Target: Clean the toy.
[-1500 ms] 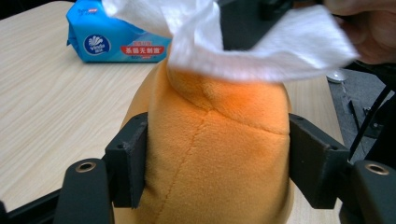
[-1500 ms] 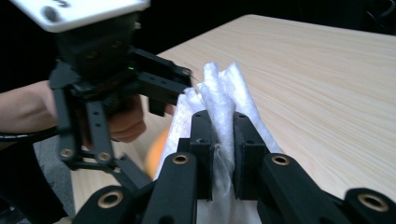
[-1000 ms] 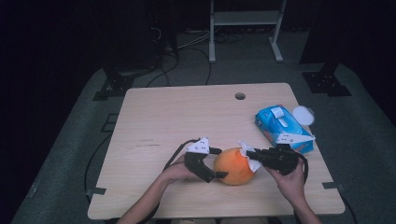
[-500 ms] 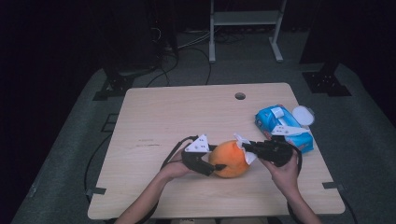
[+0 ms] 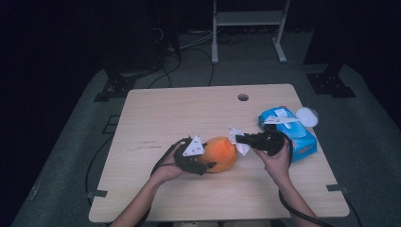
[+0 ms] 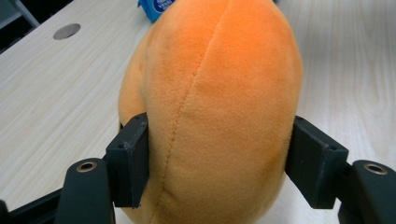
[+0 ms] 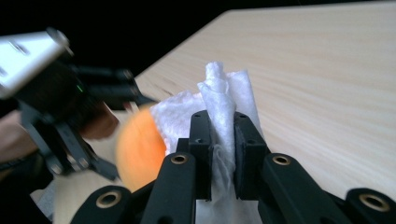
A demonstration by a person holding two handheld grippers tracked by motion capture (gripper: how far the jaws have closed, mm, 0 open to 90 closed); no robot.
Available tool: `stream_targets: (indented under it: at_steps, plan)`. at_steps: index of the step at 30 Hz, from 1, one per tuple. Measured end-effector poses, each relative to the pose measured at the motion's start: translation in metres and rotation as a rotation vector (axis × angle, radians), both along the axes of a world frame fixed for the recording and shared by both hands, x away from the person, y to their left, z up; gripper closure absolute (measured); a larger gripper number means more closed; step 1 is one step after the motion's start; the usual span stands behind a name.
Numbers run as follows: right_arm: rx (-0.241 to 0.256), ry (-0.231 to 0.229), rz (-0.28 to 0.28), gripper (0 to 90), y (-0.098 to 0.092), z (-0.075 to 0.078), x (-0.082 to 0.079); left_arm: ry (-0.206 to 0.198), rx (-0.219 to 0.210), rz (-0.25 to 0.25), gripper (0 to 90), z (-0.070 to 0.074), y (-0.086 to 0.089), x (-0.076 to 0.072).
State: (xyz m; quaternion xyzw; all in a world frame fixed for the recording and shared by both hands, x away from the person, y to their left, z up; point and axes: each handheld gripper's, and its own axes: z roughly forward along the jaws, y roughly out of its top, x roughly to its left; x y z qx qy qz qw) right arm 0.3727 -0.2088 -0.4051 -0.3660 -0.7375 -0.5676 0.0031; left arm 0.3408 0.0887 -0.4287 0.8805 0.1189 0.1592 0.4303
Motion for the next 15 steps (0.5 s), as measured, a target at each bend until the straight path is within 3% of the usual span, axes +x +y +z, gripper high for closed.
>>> stream_targets:
  at_steps: [1, 6, 15]
  plan:
    - [-0.006, -0.012, 0.018, 78.9, 0.006, 0.007, -0.002, -0.01, 0.023, -0.007, 30.6, 0.001, -0.001, -0.005]
    - [-0.051, 0.0, 0.074, 78.7, 0.025, 0.009, -0.005, -0.01, 0.04, -0.031, 30.5, 0.001, 0.0, -0.019]
    - [-0.077, 0.044, 0.118, 78.6, 0.033, 0.007, -0.008, -0.011, 0.059, -0.059, 27.0, 0.001, 0.0, -0.034]
